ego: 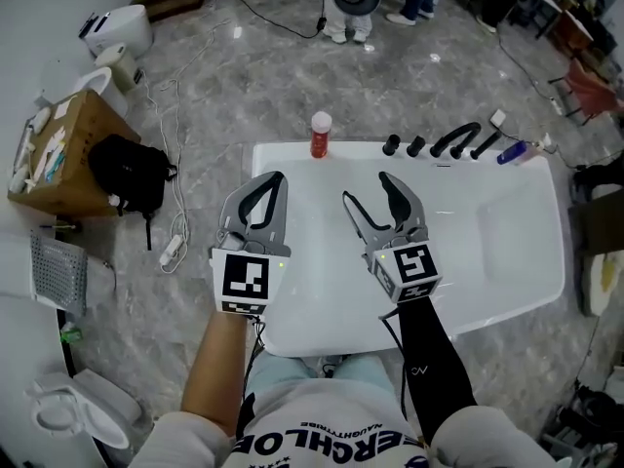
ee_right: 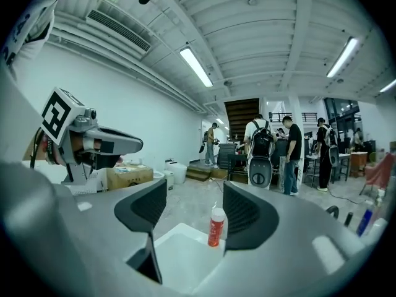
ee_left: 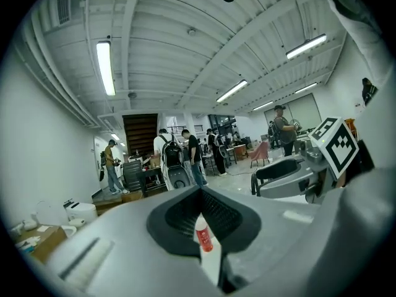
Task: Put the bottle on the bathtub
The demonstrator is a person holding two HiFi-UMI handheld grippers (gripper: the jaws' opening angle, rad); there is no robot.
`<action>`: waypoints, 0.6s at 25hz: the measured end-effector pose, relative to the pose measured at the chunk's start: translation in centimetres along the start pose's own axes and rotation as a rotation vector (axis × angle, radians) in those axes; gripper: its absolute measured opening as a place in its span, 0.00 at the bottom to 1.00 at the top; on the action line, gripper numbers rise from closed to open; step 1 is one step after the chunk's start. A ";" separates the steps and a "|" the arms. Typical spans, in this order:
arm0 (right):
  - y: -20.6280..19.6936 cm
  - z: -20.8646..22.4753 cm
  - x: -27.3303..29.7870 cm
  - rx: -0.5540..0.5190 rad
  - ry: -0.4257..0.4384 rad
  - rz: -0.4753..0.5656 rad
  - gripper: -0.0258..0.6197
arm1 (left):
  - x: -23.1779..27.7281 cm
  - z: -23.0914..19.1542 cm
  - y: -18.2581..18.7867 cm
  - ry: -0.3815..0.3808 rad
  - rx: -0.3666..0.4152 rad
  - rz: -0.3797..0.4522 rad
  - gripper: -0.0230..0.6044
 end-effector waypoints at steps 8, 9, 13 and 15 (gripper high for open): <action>3.3 -1.0 -4.7 0.023 0.009 0.035 0.52 | -3.3 3.0 3.5 -0.010 -0.007 0.008 0.04; 3.7 -1.1 -5.3 0.032 0.011 0.037 0.52 | -3.6 3.3 3.9 -0.015 -0.011 0.013 0.04; 4.7 -1.2 -6.9 0.041 0.021 0.052 0.52 | -4.4 4.6 5.6 -0.024 0.002 0.032 0.04; 5.1 -1.4 -7.5 0.029 0.027 0.056 0.52 | -5.0 5.0 6.0 -0.024 -0.003 0.033 0.04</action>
Point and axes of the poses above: the fingertips, and each gripper's own axes: x forward along the fingers, z to its right, y out of its top, the point moved 9 cm from there along -x, backward along the fingers, and after that the axes turned 4 degrees about -y, right-handed, at the moved point
